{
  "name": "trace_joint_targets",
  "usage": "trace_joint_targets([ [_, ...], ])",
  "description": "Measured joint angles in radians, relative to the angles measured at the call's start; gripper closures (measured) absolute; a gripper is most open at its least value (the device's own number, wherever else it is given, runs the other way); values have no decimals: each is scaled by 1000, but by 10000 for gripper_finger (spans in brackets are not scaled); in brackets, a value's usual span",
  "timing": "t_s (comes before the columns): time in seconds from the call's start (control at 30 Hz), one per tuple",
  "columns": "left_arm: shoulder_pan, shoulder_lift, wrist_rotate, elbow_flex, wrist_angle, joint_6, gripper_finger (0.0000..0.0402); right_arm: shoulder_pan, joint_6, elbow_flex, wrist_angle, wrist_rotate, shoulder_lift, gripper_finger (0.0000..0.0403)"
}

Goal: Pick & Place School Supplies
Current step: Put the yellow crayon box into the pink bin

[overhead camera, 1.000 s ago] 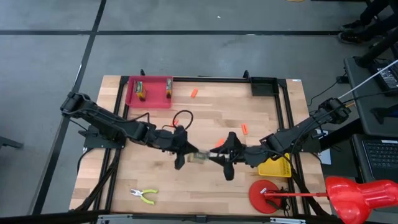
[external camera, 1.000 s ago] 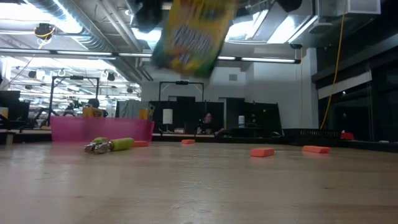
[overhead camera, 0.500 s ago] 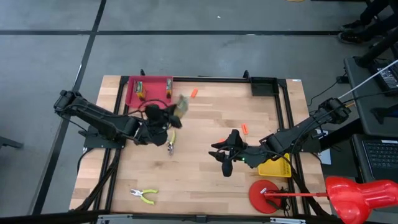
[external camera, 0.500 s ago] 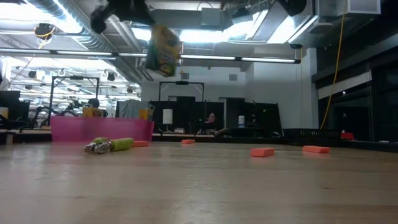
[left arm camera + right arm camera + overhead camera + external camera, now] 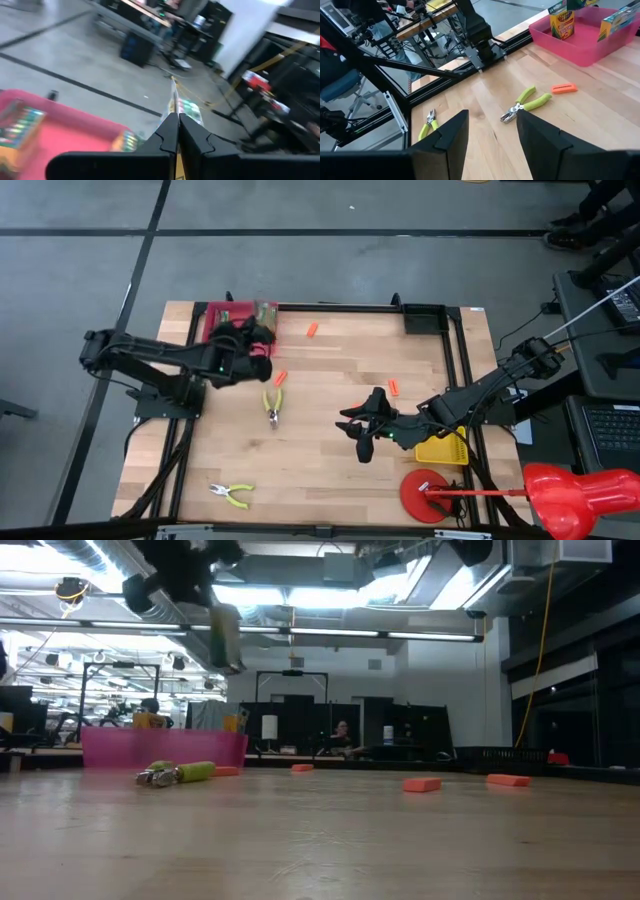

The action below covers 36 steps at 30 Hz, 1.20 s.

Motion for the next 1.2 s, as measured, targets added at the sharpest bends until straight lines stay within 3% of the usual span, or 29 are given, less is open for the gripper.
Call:
trace_joint_targets([
  [0.13, 92, 1, 33, 0, -120, -107, 400, 0, 0, 0, 0, 0, 0, 231],
  [0.47, 210, -33, 103, -123, -47, -135, 400, 0, 0, 0, -1, -1, 0, 231],
  [0.7, 266, -49, 108, -294, 262, -121, 400, 8, 0, 0, 0, -4, 0, 231],
  [0.97, 339, -49, 210, -489, 779, 156, 400, 31, 45, 0, 0, -4, 0, 232],
  [1.2, 439, -48, 299, -564, 971, 302, 400, 42, 64, 0, 0, -4, 0, 247],
])
